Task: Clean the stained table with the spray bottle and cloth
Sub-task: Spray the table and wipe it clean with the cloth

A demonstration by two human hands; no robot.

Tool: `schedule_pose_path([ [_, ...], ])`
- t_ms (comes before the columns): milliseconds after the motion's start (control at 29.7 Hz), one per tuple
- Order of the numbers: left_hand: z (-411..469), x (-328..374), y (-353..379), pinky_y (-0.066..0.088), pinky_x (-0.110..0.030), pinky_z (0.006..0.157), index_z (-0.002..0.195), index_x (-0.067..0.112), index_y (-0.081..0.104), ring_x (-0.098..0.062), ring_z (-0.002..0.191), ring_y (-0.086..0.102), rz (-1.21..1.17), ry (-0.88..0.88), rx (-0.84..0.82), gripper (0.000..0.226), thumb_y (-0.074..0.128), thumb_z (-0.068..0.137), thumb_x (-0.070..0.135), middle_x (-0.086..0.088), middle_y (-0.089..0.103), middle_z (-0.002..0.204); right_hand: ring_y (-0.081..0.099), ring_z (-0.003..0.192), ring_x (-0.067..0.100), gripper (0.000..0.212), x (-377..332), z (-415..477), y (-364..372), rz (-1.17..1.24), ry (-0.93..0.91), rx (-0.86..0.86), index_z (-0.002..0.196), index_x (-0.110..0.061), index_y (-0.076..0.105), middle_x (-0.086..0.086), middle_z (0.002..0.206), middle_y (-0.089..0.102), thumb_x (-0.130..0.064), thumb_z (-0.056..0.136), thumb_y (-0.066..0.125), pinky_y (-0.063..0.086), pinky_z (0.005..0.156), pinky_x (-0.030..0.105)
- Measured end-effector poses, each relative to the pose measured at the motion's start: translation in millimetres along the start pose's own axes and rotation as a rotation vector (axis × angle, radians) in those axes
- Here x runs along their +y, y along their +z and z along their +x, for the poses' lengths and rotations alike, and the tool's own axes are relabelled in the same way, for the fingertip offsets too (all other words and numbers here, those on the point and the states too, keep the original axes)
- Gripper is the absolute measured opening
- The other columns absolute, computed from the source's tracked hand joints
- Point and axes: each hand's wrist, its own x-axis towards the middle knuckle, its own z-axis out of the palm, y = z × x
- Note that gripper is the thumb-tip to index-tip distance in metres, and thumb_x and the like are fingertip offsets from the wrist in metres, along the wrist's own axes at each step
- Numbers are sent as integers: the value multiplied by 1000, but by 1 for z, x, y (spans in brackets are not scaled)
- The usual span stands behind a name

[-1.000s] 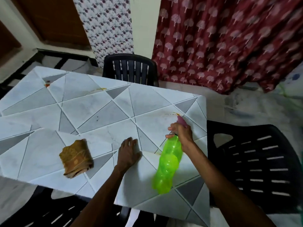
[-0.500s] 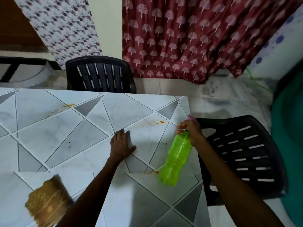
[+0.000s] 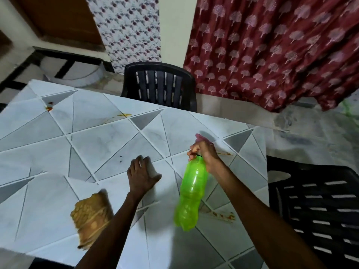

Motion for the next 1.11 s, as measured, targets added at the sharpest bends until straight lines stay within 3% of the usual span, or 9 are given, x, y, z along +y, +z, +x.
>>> schedule_pose_path([
  [67,-5,-10,-8,37,-49,105,135,19,47,-36,134,39,-15,-103,-9,99,55,53,74,-11,41,145,57,60,27,51,10,-4,31,-34,13,-80,128,-17,56,17,77,56,7,87,41,40,51,27],
  [202,-17,-31,-16,33,-48,109,138,14,43,-35,138,32,-21,-244,12,103,78,56,67,-11,37,149,52,45,22,47,31,-16,79,-192,-5,-218,134,-15,54,16,73,49,0,92,40,44,50,29],
  [303,-27,-31,-18,35,-49,107,138,12,42,-36,137,33,-39,-298,14,103,81,57,63,-12,37,149,60,60,27,53,46,-25,86,-261,40,-279,133,-18,55,16,76,57,4,87,40,45,48,27],
  [438,-41,-27,-19,33,-49,109,142,10,39,-36,138,32,-66,-321,12,105,81,59,61,-13,35,151,51,45,21,56,65,-46,68,-327,72,-285,130,-20,59,18,76,51,5,83,41,45,48,27],
  [573,-52,-9,-13,32,-49,110,140,8,41,-36,137,34,-152,-260,9,99,80,65,59,-14,37,150,58,70,28,58,73,-58,14,-301,63,-202,130,-13,59,17,81,57,8,78,45,43,47,27],
  [674,-68,21,-4,32,-47,111,141,9,41,-35,138,34,-203,-166,-9,101,69,64,67,-12,37,151,53,51,26,61,76,-69,-42,-290,15,-84,135,-15,58,15,68,53,5,80,44,45,52,31],
  [843,-100,64,18,34,-46,110,143,8,43,-34,139,35,-152,-50,-69,106,52,62,76,-13,37,152,49,39,21,18,77,-99,-124,-72,38,53,105,-7,66,24,77,57,-9,97,50,41,57,31],
  [944,-127,96,31,33,-46,111,146,9,41,-35,140,35,-106,41,-125,101,66,67,68,-15,36,153,44,36,19,44,82,-119,-182,82,-18,185,123,-17,64,17,66,48,4,89,44,37,58,29],
  [1112,-178,121,50,37,-47,109,142,11,44,-36,136,39,-68,72,-139,102,50,62,75,-15,39,151,48,49,21,54,98,-154,-253,194,43,204,114,-26,67,13,73,55,8,80,41,41,55,29],
])
